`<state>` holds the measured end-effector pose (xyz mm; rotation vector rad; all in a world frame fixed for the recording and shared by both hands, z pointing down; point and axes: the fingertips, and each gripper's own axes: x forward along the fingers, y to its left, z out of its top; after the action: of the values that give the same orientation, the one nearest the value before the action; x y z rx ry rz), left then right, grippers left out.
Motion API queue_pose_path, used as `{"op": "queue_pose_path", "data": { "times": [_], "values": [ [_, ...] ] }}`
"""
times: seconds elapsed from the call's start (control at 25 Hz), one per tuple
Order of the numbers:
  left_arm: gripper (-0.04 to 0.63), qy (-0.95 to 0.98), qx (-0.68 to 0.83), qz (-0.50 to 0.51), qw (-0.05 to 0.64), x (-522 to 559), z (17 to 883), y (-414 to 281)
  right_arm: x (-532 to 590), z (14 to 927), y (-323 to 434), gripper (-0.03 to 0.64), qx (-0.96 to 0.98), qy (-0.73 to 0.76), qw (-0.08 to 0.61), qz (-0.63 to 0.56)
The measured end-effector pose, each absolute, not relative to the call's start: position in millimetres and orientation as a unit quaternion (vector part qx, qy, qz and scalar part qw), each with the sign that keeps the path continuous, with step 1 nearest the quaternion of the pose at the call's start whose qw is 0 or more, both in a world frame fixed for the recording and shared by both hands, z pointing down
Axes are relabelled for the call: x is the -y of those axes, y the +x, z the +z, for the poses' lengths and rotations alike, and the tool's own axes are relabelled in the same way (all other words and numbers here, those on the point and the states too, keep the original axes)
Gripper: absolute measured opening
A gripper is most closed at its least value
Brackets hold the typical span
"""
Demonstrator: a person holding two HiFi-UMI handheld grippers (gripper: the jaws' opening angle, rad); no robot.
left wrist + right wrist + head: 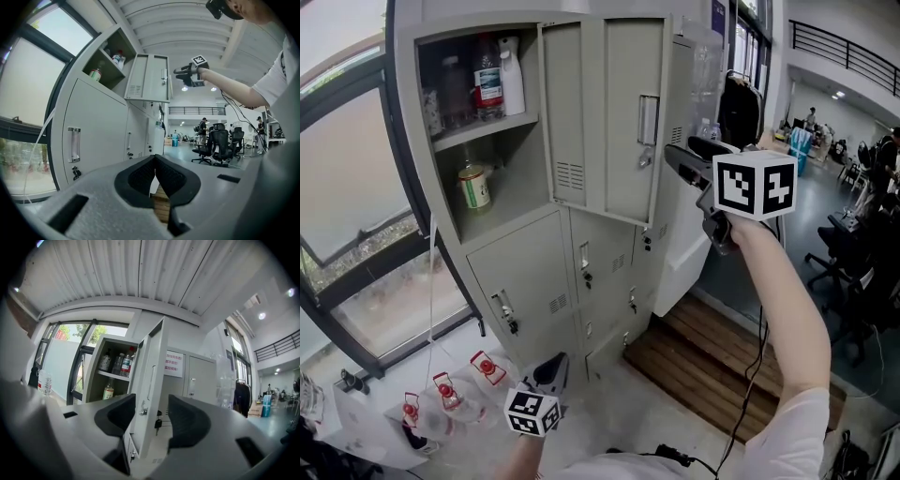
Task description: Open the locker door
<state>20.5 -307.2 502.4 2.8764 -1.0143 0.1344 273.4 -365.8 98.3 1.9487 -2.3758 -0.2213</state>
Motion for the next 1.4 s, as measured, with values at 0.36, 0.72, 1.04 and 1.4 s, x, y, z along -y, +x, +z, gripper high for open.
{"op": "queue_pose_path", "data": {
  "times": [0.36, 0.72, 1.04, 1.4],
  "values": [
    [0.005, 0.938, 0.34, 0.044, 0.047, 306, 504, 11, 366, 101, 270, 0.213, 0.772, 0.632, 0.027, -0.069],
    [0.005, 0.938, 0.34, 0.043, 0.047, 306, 503, 11, 365, 104, 272, 0.195, 0.767, 0.638, 0.019, -0.071],
    [0.005, 0.936, 0.348, 0.038, 0.045, 308, 499, 7, 346, 142, 249, 0.178, 0.763, 0.638, 0.015, -0.108],
    [0.005, 0.928, 0.368, 0.035, 0.044, 308, 497, -10, 336, 241, 215, 0.032, 0.771, 0.624, -0.011, -0.123]
  ]
}}
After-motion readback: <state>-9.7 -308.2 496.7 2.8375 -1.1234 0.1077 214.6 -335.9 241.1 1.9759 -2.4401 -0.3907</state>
